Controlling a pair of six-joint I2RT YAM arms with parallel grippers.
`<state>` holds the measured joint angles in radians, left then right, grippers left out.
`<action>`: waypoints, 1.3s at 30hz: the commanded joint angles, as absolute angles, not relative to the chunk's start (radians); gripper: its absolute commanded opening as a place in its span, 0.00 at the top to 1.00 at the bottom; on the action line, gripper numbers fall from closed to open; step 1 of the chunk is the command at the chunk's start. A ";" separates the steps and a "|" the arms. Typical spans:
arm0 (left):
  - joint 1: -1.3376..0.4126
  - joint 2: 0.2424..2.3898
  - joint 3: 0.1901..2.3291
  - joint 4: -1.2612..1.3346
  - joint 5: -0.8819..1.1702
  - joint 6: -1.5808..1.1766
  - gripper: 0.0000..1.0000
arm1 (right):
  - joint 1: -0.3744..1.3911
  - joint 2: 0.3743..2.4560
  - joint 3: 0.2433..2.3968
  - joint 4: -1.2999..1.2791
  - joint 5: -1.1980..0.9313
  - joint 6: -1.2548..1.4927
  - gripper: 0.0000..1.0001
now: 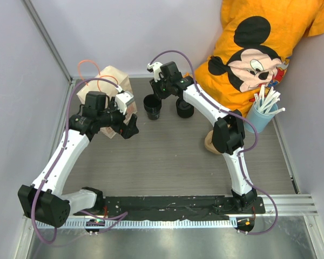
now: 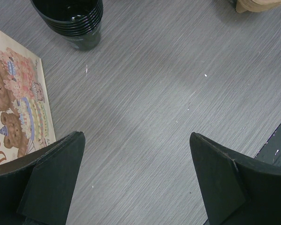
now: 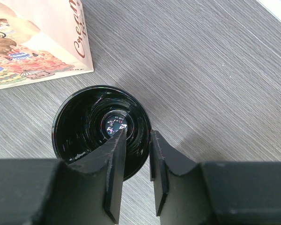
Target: Pack the takeout coffee
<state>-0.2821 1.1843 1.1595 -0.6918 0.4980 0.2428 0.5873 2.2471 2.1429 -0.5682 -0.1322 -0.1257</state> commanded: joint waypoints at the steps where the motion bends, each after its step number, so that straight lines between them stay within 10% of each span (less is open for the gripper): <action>1: -0.282 1.173 1.161 -0.660 0.518 0.236 0.00 | 0.591 2.249 2.143 -0.532 -0.135 -0.132 0.65; 39: -0.284 1.181 1.164 -0.661 0.523 0.236 0.00 | 0.588 2.267 2.149 -0.534 -0.117 -0.138 0.65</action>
